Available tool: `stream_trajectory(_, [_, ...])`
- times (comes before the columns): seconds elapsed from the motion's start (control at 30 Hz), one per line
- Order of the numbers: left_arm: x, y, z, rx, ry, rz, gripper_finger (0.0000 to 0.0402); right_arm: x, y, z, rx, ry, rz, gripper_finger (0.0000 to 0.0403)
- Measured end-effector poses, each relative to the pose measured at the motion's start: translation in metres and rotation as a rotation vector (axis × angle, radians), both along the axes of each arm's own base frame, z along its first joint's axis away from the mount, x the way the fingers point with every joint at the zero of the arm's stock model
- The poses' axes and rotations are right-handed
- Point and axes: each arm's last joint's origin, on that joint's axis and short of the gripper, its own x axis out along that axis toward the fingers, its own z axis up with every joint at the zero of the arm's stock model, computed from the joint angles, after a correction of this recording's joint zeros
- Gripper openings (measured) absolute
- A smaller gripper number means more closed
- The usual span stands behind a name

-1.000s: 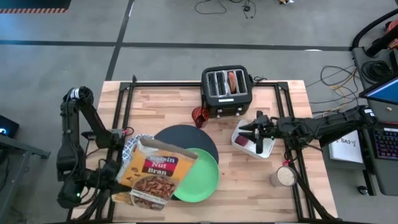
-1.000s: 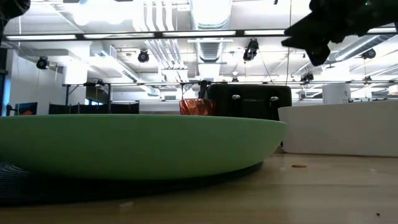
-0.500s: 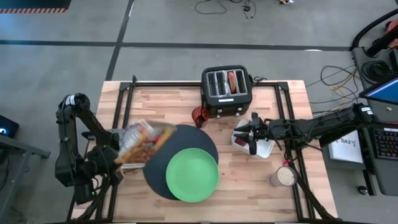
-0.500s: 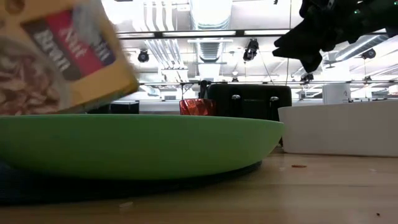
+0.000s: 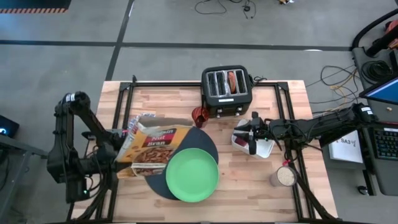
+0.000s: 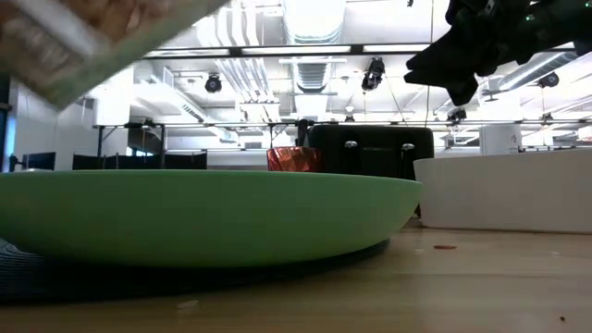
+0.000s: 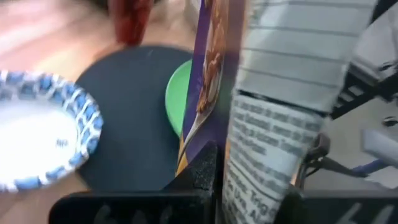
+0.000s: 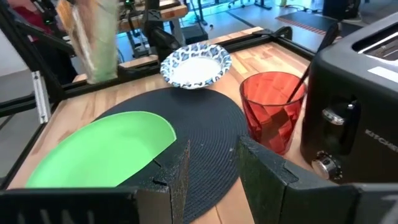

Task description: Arrange a breakfast setting

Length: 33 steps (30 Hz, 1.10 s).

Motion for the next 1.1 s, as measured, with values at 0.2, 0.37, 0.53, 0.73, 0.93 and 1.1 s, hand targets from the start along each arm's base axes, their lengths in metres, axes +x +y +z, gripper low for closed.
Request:
stream_trajectory(0.2, [0.009, 0.017, 0.009, 0.080, -0.038, -0.009, 0.0000, 0.001, 0.000, 0.004, 0.000, -0.011, -0.008, 0.0121])
stream_trajectory(0.37, [0.018, 0.037, 0.009, 0.148, 0.057, -0.003, 0.0000, 0.002, 0.000, 0.008, -0.002, -0.021, -0.007, 0.0121])
stream_trajectory(0.53, [0.025, 0.056, 0.008, 0.206, 0.177, -0.015, 0.0000, 0.002, 0.000, 0.008, -0.006, -0.020, -0.006, 0.0121])
stream_trajectory(0.73, [0.023, 0.082, 0.022, 0.236, 0.267, -0.119, 0.0000, 0.002, 0.000, 0.008, -0.017, -0.018, -0.017, 0.0121])
stream_trajectory(0.93, [0.001, 0.118, 0.044, 0.138, 0.182, -0.142, 0.0000, 0.002, -0.001, 0.008, -0.038, -0.017, -0.020, 0.0121])
stream_trajectory(1.1, [-0.028, 0.149, 0.037, -0.056, 0.168, -0.142, 0.0000, 0.003, -0.001, 0.014, -0.063, -0.031, -0.038, 0.0121])
